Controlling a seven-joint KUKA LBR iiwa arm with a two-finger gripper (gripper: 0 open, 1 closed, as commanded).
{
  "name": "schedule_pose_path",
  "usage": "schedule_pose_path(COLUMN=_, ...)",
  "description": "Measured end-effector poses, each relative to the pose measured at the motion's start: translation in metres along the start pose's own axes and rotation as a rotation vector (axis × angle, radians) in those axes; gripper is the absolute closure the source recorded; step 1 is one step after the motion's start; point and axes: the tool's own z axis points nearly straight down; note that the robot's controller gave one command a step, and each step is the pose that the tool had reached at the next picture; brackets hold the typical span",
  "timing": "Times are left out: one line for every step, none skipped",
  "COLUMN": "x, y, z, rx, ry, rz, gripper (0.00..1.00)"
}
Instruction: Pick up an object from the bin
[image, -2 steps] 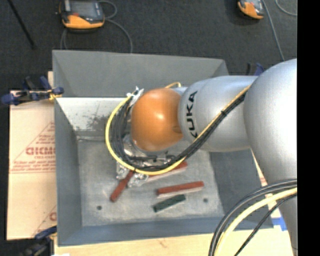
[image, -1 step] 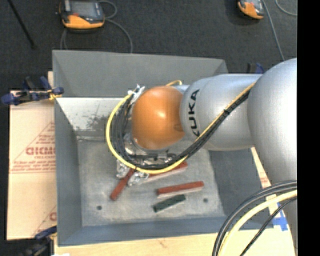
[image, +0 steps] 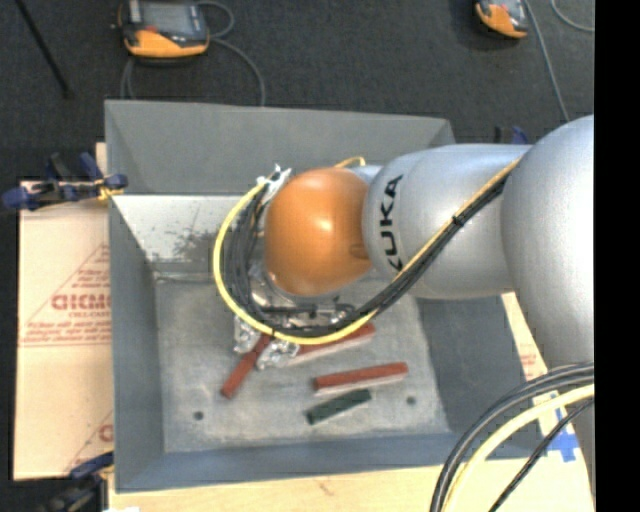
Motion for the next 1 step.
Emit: schedule_pose_path(x=-0.0002, y=-0.0003, z=-0.0054, rx=0.001, ry=-0.001, rz=0.001, gripper=1.0)
